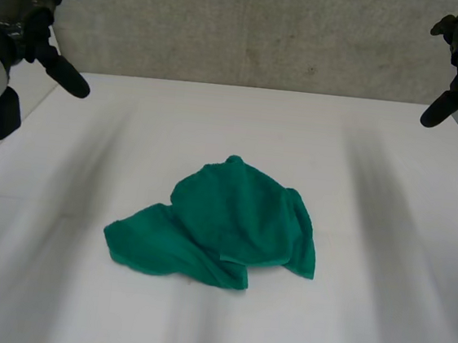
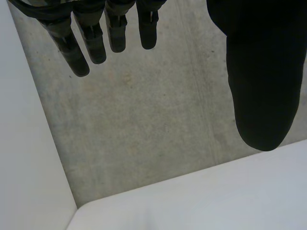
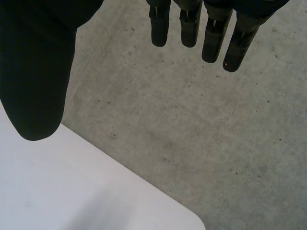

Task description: Fold the towel.

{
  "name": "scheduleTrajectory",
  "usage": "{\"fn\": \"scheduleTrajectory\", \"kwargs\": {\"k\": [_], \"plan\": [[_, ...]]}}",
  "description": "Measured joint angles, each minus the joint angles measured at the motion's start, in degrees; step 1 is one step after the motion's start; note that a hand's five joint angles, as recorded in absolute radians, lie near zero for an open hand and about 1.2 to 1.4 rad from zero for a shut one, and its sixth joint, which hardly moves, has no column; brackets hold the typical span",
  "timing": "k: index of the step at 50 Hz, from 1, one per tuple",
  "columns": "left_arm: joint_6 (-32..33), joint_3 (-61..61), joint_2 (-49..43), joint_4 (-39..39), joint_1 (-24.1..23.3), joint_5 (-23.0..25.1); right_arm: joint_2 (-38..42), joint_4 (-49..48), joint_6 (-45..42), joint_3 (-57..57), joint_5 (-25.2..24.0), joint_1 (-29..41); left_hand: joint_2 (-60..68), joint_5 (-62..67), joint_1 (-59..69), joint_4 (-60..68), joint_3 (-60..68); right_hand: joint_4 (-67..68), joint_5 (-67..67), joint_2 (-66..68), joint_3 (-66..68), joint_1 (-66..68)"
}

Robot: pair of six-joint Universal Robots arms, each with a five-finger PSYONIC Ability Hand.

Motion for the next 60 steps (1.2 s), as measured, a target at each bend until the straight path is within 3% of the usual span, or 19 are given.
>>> {"fn": "scheduleTrajectory", "kwargs": {"k": [20,28,34,37,38,44,46,53,60], "plan": [[-1.0,-2.1,1.7,-2.2,-1.6,0.3,0.2,4.8,-3.5,-0.8,-3.1,-0.1,0.0,0.0,0.0,0.0,0.0,0.0,0.0,0.0,0.0,0.0],[-2.3,-7.2,-1.2,-1.4,-10.5,-0.3,2.1,18.6,-14.0,1.0,-7.9,0.1,0.9,0.6,0.6,0.8,0.7,0.0,0.0,0.0,0.0,0.0],[-2.5,-10.9,-4.9,1.9,-17.0,-2.5,5.1,21.0,-15.3,5.7,-9.3,0.5,9.3,8.7,9.1,9.3,8.6,0.0,0.0,0.0,0.0,0.0],[-2.5,-12.1,-6.9,3.5,-19.8,-3.7,6.4,19.4,-14.6,8.7,-9.8,0.7,11.3,10.6,10.8,11.2,10.7,0.0,0.0,0.0,0.0,0.0],[-2.5,-13.0,-9.7,5.0,-23.4,-5.2,7.5,15.0,-12.4,12.8,-10.6,1.0,13.5,12.9,13.2,13.6,12.9,0.0,0.0,0.0,0.0,0.0],[-2.8,-13.3,-14.6,6.0,-28.6,-6.9,8.0,4.9,-6.8,20.1,-13.7,1.1,16.6,15.8,16.2,16.7,15.8,1.9,1.7,2.8,3.4,2.7],[-3.3,-13.2,-16.8,6.1,-30.0,-7.3,8.1,1.6,-4.8,22.6,-15.4,1.1,19.9,18.8,19.8,19.9,19.2,8.2,6.8,8.7,9.4,8.2],[-5.6,-11.4,-23.0,6.1,-31.8,-7.6,9.4,-4.2,-1.8,27.3,-18.9,2.2,22.0,20.6,21.4,22.0,21.2,11.1,9.3,10.9,12.3,10.5],[-6.5,-9.4,-27.0,6.1,-31.9,-7.5,12.2,-7.5,-1.4,28.8,-19.2,4.0,22.0,20.6,21.4,22.0,21.2,11.1,9.4,10.9,12.3,10.5]]}}
